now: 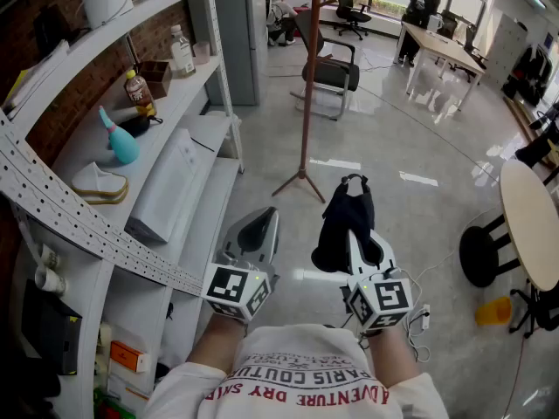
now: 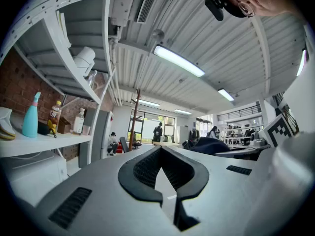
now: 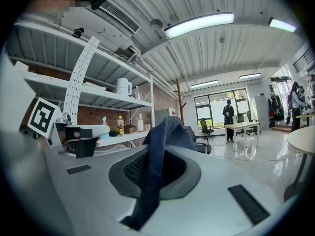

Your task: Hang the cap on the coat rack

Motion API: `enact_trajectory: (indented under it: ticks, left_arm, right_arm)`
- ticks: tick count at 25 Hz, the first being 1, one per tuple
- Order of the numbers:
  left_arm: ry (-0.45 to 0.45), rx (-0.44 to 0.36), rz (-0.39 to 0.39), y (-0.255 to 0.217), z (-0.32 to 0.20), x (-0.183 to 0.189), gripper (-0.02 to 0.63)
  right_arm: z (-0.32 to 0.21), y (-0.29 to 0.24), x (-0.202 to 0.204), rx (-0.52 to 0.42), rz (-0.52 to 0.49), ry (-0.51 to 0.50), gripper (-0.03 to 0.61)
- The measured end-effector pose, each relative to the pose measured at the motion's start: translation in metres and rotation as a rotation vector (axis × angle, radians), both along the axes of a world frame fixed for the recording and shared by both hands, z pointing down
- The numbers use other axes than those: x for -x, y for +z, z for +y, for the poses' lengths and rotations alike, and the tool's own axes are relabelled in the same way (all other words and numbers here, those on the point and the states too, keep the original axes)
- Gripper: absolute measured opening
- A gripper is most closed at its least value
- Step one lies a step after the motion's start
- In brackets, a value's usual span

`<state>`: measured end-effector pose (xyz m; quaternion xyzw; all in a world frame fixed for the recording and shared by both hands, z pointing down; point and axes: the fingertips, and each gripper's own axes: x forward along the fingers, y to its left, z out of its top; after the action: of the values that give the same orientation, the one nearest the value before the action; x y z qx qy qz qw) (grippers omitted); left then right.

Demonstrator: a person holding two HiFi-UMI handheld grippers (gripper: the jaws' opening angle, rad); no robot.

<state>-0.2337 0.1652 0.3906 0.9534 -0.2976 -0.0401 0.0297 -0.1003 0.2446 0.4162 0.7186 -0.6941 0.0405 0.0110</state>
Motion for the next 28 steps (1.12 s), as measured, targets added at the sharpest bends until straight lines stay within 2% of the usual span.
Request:
enact_trajectory:
  ticks: [10,16,23,28]
  left_arm:
    - [0.011,0.023,-0.021,0.010,-0.010,0.005,0.006]
    - [0.005,0.042,-0.018,0.016,-0.018,0.011,0.006]
    - [-0.022,0.077,-0.002,0.022,-0.035,0.019,0.006]
    - [-0.026,0.091,-0.015,0.030,-0.047,0.011,0.006]
  right_arm:
    - [-0.008,0.005,0.005,0.013,-0.012,0.008,0.023]
    - [-0.015,0.008,0.007,0.013,-0.067,0.013,0.023]
    - [-0.029,0.013,0.010,0.055,-0.054,-0.001,0.023]
    - [-0.041,0.017,-0.002,0.068,-0.059,-0.002,0.023]
